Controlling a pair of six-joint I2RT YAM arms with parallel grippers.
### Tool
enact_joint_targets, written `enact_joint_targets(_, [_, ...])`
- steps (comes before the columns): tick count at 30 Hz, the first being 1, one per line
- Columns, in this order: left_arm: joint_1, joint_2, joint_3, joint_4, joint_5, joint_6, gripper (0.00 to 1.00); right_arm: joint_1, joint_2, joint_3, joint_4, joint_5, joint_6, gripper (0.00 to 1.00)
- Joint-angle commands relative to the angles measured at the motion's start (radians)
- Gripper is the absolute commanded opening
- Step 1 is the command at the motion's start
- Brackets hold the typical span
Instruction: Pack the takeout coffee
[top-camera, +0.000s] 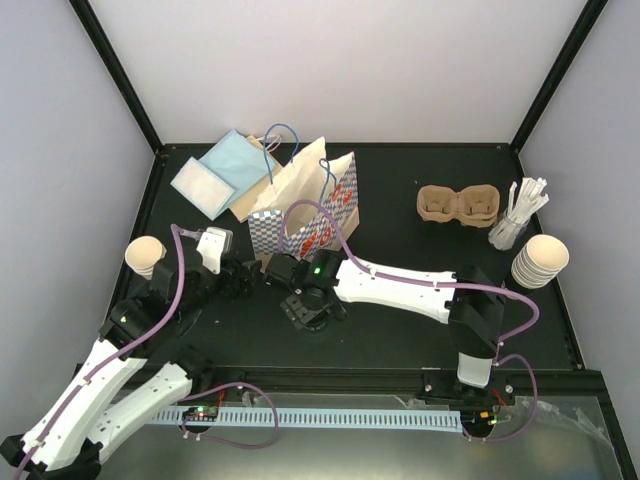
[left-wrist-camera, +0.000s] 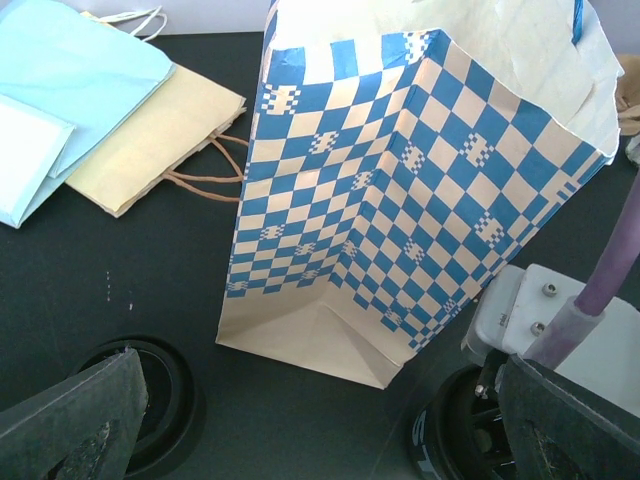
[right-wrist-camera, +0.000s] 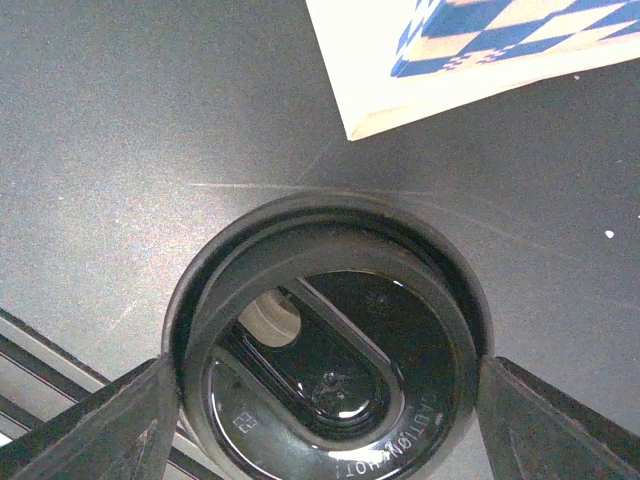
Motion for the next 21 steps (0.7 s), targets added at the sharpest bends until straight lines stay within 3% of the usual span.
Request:
enact_joint_targets(1, [0.006,-0.011,-0.002,0.028,-0.001,0.004,0.99,0.003,-0.021,0.036,-0.028,0.035,0.003,0.83])
enact_joint_targets(8, [0.007,0.028,0.035,-0.006,-0.027,0.006,0.99,0.001,-0.075,0.011,-0.009,0.027,-0.002,0.84])
enact_joint_targets(21, [0.007,0.016,0.018,0.014,-0.008,0.016,0.99,0.002,0.000,0.027,-0.003,0.006,-0.017,0.87])
